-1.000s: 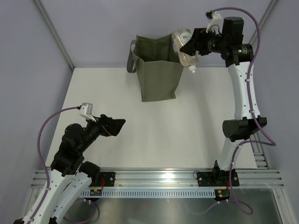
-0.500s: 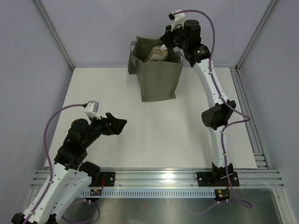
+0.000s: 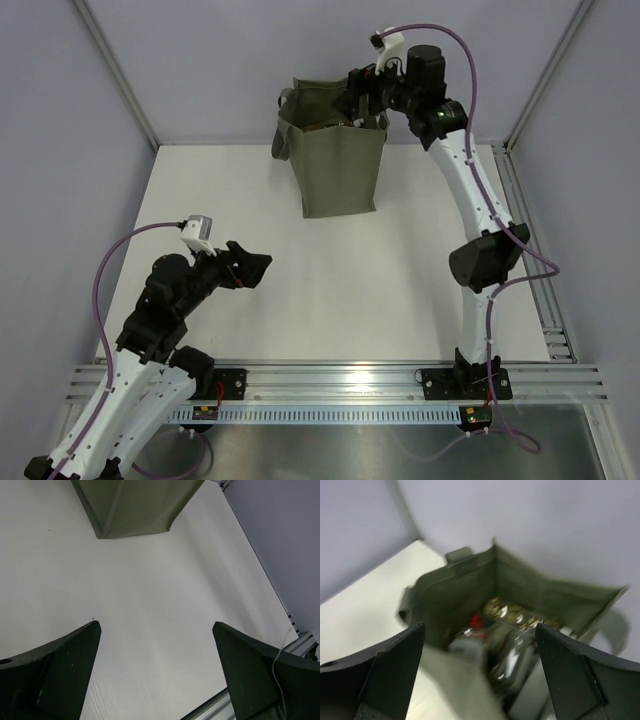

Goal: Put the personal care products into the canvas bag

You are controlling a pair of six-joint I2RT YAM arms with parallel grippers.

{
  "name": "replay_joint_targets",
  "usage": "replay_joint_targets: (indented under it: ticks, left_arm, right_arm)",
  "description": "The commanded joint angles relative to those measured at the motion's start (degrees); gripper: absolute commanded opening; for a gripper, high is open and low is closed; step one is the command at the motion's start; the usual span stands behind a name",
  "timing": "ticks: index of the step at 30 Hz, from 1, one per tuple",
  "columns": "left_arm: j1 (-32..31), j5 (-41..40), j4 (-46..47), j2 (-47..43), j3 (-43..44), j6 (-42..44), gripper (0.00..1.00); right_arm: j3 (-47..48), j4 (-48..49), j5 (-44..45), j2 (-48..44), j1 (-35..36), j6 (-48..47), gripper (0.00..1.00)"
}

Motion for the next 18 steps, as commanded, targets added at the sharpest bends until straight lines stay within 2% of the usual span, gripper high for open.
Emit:
replay_joint_targets:
  ticks: [1,2,4,5,7,8,10,11,12,15,18]
  left_arm:
    - [0.23,-1.04,2.58,0.22,1.94,2.54,0.99]
    - [0.23,-1.66,2.23,0.31,2.64,3.15,0.99]
    - [0.23,-2.63,0.91,0.31,3.17,3.68,0.99]
    - [0.23,-3.15,0.47,0.23,3.60,4.12,0.99]
    - [0.23,-5.69,-1.28,-0.04,4.13,4.30,0.99]
    - [0.23,-6.84,-1.99,0.05,4.40,4.39,0.99]
    - [0.23,-12.09,-4.62,0.22,5.54,3.86,0.99]
    - [0.23,-13.69,-5.68,0.57,5.98,3.16,0.99]
    - [0.23,-14.66,-7.17,0.84,6.94,2.98,0.99]
    - [0.23,-16.61,-9.54,1.63,8.35,2.28,0.99]
    - [0.23,-15.64,-10.95,1.54,8.88,1.84,0.99]
  right_arm:
    - [-10.16,-3.72,-14.21,-14.98,-5.16,10.06,1.00]
    - [-18.38,-4.78,-15.69,-20.05,-6.74,11.38,1.00]
    - [-27.65,-4.35,-15.80,-25.78,-12.89,11.92,0.99]
    - [-36.13,-4.09,-13.88,-31.82,-15.26,11.57,0.99]
    - [-41.73,-5.83,-11.15,-37.13,-22.55,6.93,0.99]
    - [-45.49,-8.80,-4.09,-41.85,-23.97,5.08,1.00]
    - [-49.03,-11.80,4.99,-46.44,-25.74,0.68,0.99]
    - [-53.22,-12.08,13.73,-50.91,-25.74,-0.29,0.99]
    - [-55.53,-12.25,17.22,-52.86,-25.74,-1.86,0.99]
    - [-64.92,-14.36,24.61,-62.43,-25.74,-2.67,1.00]
    - [-69.69,-14.54,26.48,-67.46,-25.74,-0.83,1.00]
